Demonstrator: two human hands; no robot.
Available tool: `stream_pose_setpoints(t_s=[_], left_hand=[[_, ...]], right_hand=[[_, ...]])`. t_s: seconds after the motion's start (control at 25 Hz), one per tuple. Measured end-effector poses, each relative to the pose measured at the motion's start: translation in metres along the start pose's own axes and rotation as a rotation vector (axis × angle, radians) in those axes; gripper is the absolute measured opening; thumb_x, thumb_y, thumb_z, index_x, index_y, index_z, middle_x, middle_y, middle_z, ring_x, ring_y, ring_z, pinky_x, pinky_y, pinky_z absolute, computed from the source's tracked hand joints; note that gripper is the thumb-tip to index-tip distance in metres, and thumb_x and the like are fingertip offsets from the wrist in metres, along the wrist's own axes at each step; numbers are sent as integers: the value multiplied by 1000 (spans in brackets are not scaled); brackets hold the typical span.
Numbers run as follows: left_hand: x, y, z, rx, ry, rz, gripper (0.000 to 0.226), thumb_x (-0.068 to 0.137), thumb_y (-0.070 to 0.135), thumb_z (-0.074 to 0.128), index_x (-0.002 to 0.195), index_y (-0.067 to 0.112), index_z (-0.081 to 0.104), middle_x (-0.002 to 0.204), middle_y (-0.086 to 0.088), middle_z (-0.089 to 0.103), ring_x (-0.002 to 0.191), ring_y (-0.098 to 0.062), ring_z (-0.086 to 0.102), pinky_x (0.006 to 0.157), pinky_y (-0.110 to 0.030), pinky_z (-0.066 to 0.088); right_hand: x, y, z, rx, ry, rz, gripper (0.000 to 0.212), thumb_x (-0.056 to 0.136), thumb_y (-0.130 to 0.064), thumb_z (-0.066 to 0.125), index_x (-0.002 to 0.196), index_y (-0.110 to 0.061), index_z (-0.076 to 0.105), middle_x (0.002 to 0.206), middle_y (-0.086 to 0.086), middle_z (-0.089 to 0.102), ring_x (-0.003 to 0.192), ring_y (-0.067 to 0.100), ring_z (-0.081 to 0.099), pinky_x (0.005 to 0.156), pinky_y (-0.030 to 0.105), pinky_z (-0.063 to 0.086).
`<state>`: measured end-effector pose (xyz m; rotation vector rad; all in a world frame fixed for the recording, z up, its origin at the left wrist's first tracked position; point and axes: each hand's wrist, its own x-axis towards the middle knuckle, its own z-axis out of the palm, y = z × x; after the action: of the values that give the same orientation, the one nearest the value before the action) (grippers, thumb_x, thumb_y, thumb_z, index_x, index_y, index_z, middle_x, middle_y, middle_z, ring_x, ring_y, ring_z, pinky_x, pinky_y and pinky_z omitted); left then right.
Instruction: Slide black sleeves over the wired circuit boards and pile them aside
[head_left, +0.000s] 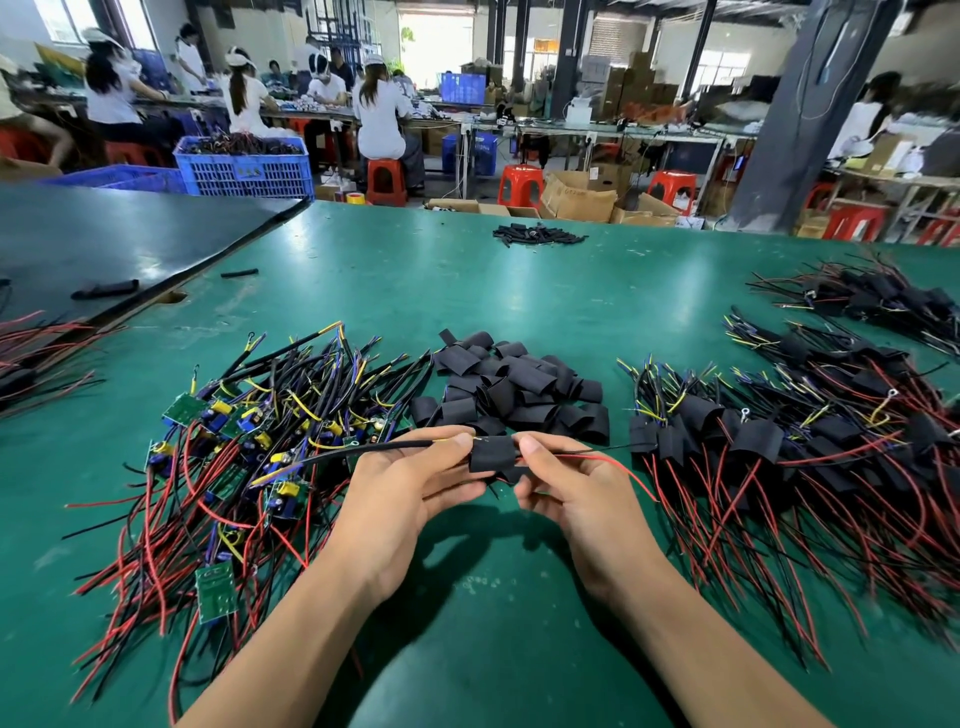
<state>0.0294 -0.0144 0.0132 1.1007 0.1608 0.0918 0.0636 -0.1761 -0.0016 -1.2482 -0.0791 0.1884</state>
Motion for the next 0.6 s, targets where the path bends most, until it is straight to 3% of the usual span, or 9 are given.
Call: stream_pose_setpoints(t_s=[0.28,0.6], left_hand=[[1,-5,-1,11,57,50,16,80,-4,71,97,-3,72,99,-23,74,90,-32,73,70,-28,60],[-1,-6,0,33,32,32,28,73,6,77,99,-3,73,100,-25,73,95,-35,72,78,-34,61]], right_hand=[[-1,3,-1,-64,-38,-57,10,91,-18,72,97,-19,79,80,5,73,71,15,67,72,25,55],[-4,3,0,-106,-98,-21,17,86,-26,76,102,-23,79,83,0,73,78,10,67,71,22,53]])
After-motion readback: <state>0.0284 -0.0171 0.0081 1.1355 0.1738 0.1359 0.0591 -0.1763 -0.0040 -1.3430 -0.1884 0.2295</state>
